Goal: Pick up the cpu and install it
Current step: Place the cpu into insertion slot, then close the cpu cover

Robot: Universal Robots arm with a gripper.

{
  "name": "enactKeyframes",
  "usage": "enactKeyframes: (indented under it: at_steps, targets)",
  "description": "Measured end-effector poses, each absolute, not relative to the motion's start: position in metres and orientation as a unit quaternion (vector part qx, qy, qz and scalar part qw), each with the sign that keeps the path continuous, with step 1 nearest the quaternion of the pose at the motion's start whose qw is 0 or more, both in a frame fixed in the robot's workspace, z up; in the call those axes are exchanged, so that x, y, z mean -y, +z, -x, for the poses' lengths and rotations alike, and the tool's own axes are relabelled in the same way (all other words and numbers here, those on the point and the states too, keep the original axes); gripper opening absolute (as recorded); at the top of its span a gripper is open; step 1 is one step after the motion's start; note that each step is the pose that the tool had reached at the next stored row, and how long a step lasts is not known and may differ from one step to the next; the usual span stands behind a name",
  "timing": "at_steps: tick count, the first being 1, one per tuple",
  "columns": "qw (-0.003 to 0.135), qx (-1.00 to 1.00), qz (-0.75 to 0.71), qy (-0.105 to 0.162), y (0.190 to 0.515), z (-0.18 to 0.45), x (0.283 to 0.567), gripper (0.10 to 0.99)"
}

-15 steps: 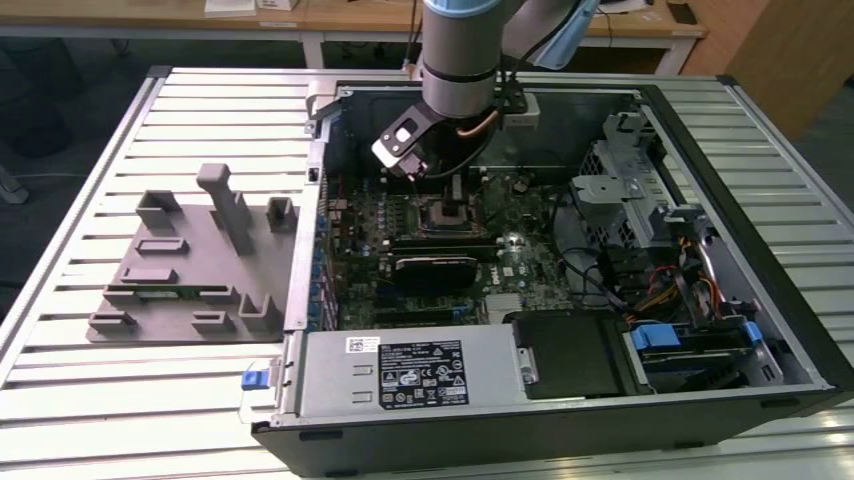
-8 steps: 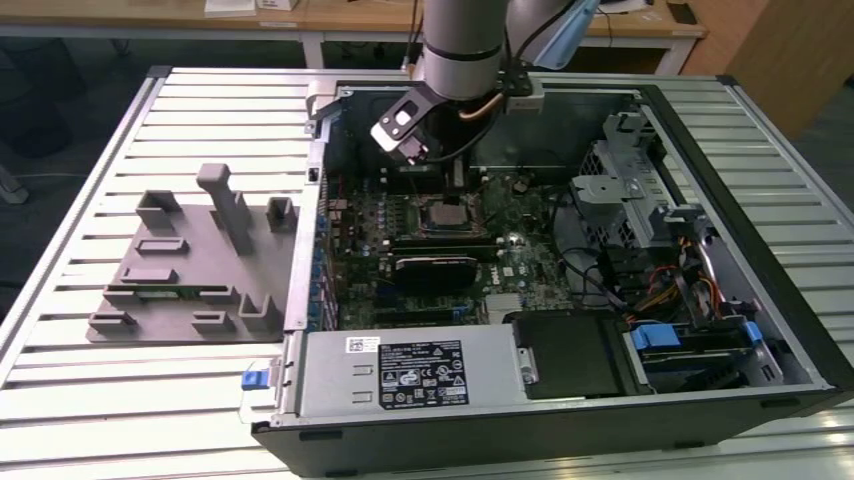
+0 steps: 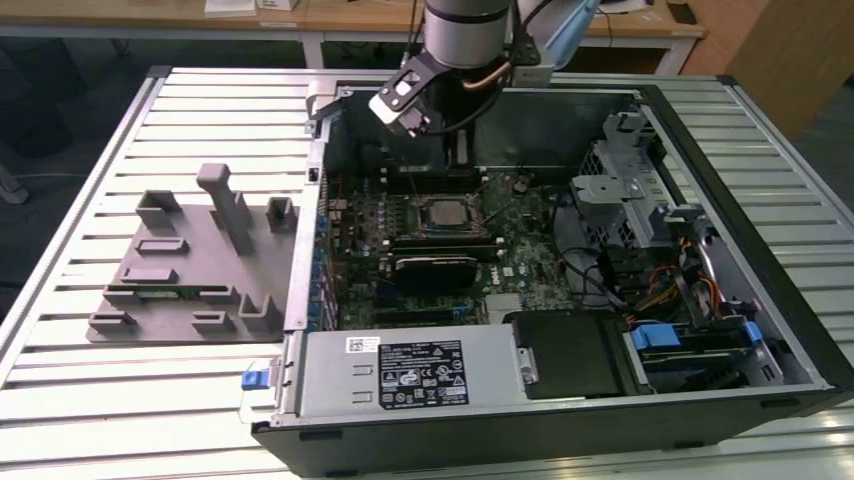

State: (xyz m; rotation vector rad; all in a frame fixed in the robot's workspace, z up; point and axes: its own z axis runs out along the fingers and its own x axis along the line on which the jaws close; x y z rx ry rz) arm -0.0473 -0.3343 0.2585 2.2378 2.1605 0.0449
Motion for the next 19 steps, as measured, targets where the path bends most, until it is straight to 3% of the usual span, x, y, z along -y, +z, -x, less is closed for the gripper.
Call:
enactKeyframes:
  at_steps: [19]
  targets:
    - [0.016,-0.694,-0.719,0.014,0.2686,0.0473,0.3344,0.106]
